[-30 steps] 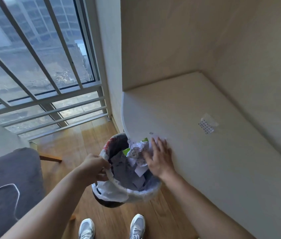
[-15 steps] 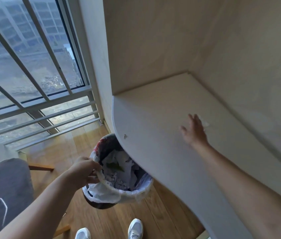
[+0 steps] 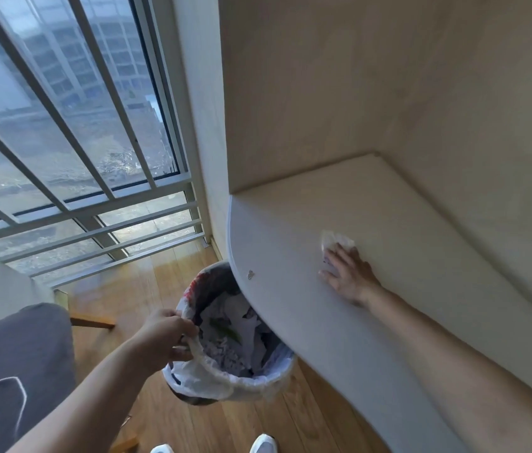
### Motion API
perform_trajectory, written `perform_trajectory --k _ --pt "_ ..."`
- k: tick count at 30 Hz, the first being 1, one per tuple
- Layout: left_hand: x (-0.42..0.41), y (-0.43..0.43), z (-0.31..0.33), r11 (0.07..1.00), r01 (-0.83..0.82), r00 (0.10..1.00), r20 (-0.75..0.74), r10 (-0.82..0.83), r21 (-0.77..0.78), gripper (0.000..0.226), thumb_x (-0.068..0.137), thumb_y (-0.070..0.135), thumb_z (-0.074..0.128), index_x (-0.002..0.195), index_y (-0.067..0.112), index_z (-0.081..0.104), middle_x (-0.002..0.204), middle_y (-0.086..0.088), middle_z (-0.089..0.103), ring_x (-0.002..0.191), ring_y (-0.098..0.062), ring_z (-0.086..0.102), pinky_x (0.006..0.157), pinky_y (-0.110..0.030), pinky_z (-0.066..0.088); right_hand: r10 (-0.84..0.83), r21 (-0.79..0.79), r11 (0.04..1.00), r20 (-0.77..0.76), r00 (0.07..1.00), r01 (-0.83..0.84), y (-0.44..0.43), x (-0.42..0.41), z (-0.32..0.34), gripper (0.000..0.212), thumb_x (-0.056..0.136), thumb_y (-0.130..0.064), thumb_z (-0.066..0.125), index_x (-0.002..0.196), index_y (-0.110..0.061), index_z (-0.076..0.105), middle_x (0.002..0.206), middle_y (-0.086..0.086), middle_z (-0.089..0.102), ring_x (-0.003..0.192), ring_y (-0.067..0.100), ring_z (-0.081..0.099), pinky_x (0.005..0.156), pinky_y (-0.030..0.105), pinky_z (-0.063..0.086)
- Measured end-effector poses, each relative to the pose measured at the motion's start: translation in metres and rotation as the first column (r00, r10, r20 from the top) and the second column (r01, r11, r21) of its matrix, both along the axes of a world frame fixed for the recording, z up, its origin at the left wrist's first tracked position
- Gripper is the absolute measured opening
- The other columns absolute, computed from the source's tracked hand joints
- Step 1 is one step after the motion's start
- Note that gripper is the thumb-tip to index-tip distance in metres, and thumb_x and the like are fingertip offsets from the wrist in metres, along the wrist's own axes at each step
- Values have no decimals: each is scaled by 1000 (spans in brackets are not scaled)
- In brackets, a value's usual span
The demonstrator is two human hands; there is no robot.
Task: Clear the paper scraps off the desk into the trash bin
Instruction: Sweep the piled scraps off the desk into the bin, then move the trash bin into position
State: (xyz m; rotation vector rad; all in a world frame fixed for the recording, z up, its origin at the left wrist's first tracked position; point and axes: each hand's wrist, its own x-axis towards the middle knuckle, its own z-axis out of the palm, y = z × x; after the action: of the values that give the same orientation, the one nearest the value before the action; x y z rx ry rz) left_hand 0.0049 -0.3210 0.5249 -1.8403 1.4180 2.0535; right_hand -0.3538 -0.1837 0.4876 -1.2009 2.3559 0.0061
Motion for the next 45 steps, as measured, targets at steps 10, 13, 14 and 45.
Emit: perform_trajectory --k 10,13,14,45 --pt "6 -9 -5 997 -68 997 -41 67 -34 9 80 -13 60 78 -5 57 71 -18 51 53 -28 59 46 -34 56 507 -19 862 -8 862 -507 -36 162 -3 70 93 -62 26 152 -38 -4 160 -10 -18 146 22 -25 118 49 -13" --pt "9 -11 -8 996 -78 996 -39 76 -48 7 79 -13 61 79 -6 60 70 -20 57 49 -28 64 47 -34 55 588 -31 808 -3 809 -588 -33 187 -4 68 94 -61 26 152 -36 0 162 -10 -8 146 23 -25 118 49 -16" --pt "10 -11 -9 996 -77 996 -39 75 -48 6 79 -13 61 80 -7 61 71 -21 58 49 -28 66 47 -34 55 578 -72 815 35 815 -575 -31 190 -2 67 95 -59 27 153 -36 2 163 -10 -5 147 20 -22 119 48 -15" --pt "81 -46 -36 893 450 889 -96 -448 2 14 75 -17 57 84 -8 60 80 -22 58 68 -33 61 48 -35 56 -744 -6 -72 666 -50 997 76 313 -62 42 79 4 63 116 -11 53 96 10 62 77 26 60 60 30 47"
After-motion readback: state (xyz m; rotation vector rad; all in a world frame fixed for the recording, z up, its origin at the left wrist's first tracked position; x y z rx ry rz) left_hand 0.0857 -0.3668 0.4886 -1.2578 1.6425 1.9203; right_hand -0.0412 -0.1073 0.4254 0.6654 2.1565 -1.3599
